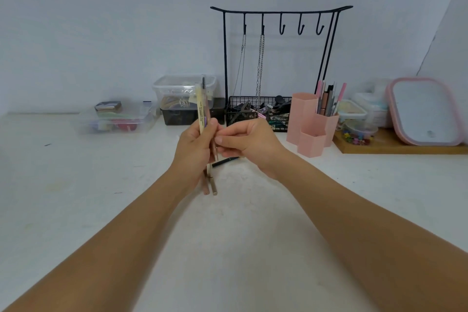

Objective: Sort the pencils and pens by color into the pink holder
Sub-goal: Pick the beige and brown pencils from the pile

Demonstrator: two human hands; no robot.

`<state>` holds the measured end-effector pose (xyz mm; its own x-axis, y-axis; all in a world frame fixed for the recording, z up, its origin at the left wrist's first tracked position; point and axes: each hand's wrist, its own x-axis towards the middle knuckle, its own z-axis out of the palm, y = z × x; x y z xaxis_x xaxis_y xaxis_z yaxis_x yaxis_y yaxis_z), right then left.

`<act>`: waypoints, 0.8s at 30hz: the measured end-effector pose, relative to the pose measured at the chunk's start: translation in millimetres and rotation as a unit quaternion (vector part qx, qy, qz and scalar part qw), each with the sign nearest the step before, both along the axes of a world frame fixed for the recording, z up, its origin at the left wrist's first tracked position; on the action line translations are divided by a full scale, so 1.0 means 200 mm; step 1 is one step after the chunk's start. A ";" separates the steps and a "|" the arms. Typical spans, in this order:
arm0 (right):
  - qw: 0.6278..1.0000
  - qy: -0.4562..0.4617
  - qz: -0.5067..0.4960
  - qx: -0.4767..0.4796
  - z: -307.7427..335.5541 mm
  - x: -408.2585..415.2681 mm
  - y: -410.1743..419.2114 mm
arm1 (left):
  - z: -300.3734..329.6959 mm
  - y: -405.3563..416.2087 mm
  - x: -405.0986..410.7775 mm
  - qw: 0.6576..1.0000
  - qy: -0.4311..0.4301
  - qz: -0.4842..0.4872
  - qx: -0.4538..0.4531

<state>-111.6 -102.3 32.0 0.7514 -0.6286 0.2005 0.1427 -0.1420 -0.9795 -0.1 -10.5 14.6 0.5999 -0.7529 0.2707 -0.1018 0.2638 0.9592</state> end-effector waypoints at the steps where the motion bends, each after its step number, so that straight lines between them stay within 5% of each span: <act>1: 0.998 0.020 -0.025 -0.046 -0.01 -0.01 -0.03 | 0.00 0.00 0.01 1.000 -0.001 0.010 0.009; 4: 0.929 0.151 -0.134 -0.309 -0.05 -0.05 -0.17 | 0.00 -0.02 0.05 0.999 -0.003 0.041 0.020; 6: 0.879 0.232 -0.140 -0.392 -0.09 -0.09 -0.25 | 0.00 -0.02 0.06 0.999 0.027 0.033 0.000; 10: 0.857 0.290 -0.085 -0.417 -0.15 -0.11 -0.28 | 0.02 0.00 0.06 0.997 0.078 0.017 -0.018; 24: 0.796 0.413 0.004 -0.442 0.05 -0.20 -0.32 | 0.02 0.01 0.05 0.997 0.059 -0.001 0.045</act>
<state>-150.7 -167.0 42.8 0.8593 -0.5114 -0.0028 -0.4949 -0.8301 -0.2569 10.9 -8.6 18.0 0.6214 -0.7728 0.1294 0.0129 0.1753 0.9844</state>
